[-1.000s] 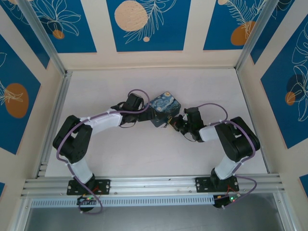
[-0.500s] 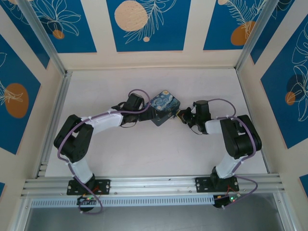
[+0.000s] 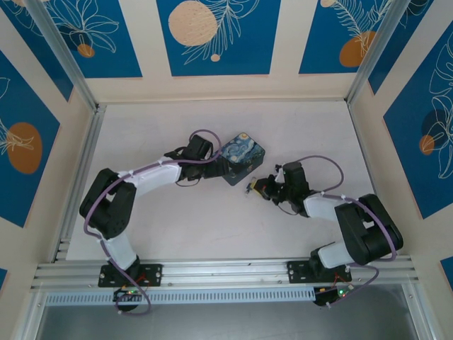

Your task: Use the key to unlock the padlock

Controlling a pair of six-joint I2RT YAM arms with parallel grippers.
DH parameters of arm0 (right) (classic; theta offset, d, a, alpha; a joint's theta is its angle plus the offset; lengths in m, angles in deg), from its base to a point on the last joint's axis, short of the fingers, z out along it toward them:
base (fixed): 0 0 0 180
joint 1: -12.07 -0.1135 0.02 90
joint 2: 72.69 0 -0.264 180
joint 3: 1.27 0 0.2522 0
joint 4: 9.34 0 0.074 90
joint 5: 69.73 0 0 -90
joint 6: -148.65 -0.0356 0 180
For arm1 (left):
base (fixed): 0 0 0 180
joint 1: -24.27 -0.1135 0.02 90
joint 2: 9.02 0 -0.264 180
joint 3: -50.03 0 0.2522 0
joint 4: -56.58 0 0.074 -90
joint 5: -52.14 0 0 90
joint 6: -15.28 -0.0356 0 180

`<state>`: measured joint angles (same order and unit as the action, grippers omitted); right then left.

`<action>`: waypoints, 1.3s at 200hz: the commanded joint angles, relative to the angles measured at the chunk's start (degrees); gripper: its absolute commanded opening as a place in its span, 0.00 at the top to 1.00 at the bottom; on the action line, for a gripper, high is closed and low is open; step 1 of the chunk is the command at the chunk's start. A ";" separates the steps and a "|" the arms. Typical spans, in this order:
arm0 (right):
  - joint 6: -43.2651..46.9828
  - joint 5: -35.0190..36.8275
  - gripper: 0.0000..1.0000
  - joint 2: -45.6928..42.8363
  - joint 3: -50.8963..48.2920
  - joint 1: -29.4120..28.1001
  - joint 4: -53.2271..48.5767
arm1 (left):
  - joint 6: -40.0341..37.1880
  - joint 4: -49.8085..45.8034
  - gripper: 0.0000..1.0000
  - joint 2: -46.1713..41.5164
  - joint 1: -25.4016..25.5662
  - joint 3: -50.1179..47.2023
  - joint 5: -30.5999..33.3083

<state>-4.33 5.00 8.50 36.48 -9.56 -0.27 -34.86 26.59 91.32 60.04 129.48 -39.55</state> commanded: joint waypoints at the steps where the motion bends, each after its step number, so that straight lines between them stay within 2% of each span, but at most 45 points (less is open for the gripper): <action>1: -3.19 -0.21 1.00 -1.19 -2.31 -4.94 1.25 | -1.19 -4.26 0.00 -3.63 0.39 0.72 -1.64; 32: -5.40 0.92 1.00 0.85 -4.38 -10.09 4.47 | -0.81 -5.26 0.00 -6.99 0.36 -0.51 -1.22; 56: -5.58 0.60 1.00 2.90 -5.78 -10.45 4.56 | -0.74 -6.06 0.00 -9.87 0.39 -1.81 -0.36; 84: -4.19 1.27 0.99 1.59 -7.11 -9.90 -0.78 | -0.62 -7.01 0.00 -14.33 0.36 -3.73 0.76; 100: -3.30 2.78 0.84 -3.06 -8.37 -8.88 -6.49 | -0.80 -8.12 0.00 -17.00 0.29 -4.84 1.64; 119: -1.33 4.94 0.49 -12.90 -8.83 -6.77 -18.09 | -1.17 -9.55 0.00 -20.59 0.12 -5.95 3.02; 145: 2.76 9.60 0.12 -31.36 -6.22 -3.02 -37.80 | -2.01 -11.48 0.00 -25.20 -0.27 -7.04 5.46; 155: 4.54 10.57 0.03 -37.70 -4.74 -0.74 -43.85 | -2.49 -12.21 0.00 -26.88 -0.51 -7.21 6.82; 162: 5.80 10.56 0.00 -40.72 -3.32 1.45 -46.86 | -2.90 -12.61 0.00 -27.80 -0.56 -7.27 7.81; 183: 10.78 11.14 0.01 -45.66 1.92 6.93 -53.73 | -4.72 -13.94 0.00 -29.67 -1.14 -7.00 11.92; 208: 17.10 15.04 0.01 -41.07 10.00 10.74 -57.69 | -8.81 -14.10 0.00 -31.08 -2.19 -6.82 20.50; 234: 21.91 23.55 0.00 -34.21 16.54 13.27 -57.12 | -16.17 -7.36 0.00 -33.40 -3.26 -10.56 31.67; 260: 23.51 34.20 0.00 -30.33 19.28 15.89 -52.67 | -26.06 2.13 0.00 -35.23 -4.24 -15.54 38.38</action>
<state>13.90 26.14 -24.39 52.96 3.80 -53.61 -49.31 20.10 57.75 56.93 117.28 -12.41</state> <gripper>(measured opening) 0.995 0.999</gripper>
